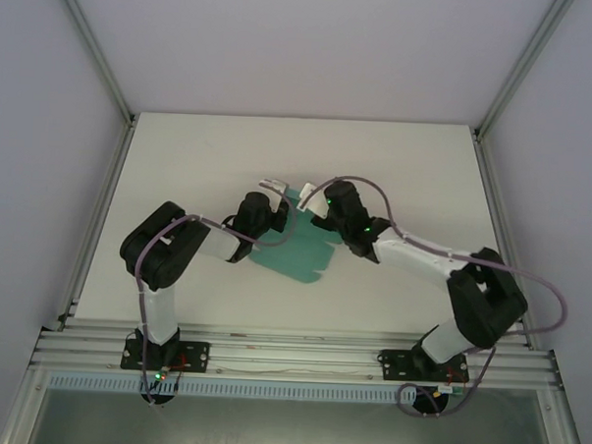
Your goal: Assemble paper box
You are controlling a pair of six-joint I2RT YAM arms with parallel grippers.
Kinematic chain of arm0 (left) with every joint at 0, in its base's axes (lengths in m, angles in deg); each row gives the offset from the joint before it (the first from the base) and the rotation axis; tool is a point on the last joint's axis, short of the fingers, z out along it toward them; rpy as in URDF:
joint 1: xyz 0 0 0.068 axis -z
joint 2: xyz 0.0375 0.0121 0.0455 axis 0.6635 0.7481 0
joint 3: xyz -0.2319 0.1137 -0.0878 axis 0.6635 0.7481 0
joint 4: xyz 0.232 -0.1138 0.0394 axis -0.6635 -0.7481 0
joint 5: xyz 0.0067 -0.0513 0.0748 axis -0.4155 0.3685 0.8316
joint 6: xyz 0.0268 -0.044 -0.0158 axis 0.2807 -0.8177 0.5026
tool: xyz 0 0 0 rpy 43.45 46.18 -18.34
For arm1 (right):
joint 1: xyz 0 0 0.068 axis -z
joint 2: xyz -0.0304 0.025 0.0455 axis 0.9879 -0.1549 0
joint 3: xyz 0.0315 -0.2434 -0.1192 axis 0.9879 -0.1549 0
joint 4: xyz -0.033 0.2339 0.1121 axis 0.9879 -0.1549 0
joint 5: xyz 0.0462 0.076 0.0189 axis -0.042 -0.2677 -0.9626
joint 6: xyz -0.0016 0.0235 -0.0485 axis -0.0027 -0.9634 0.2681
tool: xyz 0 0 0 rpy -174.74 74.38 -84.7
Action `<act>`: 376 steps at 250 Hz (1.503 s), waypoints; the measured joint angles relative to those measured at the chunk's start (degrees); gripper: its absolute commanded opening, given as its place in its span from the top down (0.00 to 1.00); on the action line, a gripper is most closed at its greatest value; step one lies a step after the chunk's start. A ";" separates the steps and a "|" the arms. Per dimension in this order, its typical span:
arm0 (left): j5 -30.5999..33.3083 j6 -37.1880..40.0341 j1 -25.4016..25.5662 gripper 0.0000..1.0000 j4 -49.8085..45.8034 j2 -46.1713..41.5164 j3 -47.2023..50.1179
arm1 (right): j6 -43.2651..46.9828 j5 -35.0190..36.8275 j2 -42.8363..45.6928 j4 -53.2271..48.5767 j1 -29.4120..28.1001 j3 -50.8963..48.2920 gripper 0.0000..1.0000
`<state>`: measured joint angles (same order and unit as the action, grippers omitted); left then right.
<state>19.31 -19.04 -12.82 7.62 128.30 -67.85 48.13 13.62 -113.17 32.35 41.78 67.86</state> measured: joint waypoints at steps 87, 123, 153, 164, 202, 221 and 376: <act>-6.86 2.21 0.00 1.00 1.38 0.35 0.39 | -22.08 -14.95 -5.81 -7.85 7.80 15.74 0.14; -8.31 2.47 0.00 1.00 1.18 0.35 0.28 | -26.08 -16.59 -12.87 -11.32 7.80 22.67 0.16; -8.76 2.34 0.00 1.00 1.18 0.35 0.28 | -27.28 -17.73 -16.68 -14.25 7.80 24.22 0.17; -8.81 2.03 0.00 1.00 1.20 0.35 0.28 | -27.56 -18.53 -17.70 -15.34 7.82 24.28 0.17; -8.90 1.29 0.00 1.00 1.27 0.35 0.46 | -28.65 -20.26 -19.61 -18.29 7.87 25.62 0.19; -8.68 1.05 0.02 1.00 1.29 0.35 0.50 | -28.94 -20.24 -20.31 -19.21 7.85 26.80 0.21; -4.57 -5.49 0.09 0.69 -9.11 -3.32 2.91 | -28.28 -20.17 -21.77 -16.50 5.33 26.03 0.24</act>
<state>14.74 -24.52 -12.73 -1.49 124.98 -64.94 19.85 -6.55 -134.94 15.85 47.11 93.89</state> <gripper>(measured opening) 0.304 0.759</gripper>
